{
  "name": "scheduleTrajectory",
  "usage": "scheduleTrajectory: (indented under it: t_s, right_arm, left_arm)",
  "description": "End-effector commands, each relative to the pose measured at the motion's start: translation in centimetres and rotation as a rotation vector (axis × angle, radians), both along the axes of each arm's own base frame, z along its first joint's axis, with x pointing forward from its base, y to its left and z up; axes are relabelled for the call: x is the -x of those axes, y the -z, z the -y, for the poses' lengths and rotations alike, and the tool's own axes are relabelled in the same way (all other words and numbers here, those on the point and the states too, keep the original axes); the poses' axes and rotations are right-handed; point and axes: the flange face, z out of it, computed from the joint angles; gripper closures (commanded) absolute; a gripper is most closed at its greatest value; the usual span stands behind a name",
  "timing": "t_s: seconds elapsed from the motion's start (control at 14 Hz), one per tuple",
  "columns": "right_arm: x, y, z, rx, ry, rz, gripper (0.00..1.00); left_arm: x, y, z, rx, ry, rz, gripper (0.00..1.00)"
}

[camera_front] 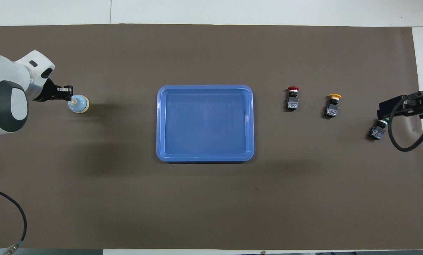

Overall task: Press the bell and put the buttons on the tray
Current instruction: 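Lift the left gripper off the bell and return it to rest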

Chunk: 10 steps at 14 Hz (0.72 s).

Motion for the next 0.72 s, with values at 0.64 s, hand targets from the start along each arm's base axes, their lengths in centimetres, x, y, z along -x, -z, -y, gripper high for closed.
scheduleTrajectory:
  t_s: [0.64]
  right_arm:
    - [0.4, 0.0, 0.3, 0.004, -0.018, -0.006, 0.0]
  left_arm:
    - [1.1, -6.4, -0.5, -0.015, 0.005, -0.032, 0.79]
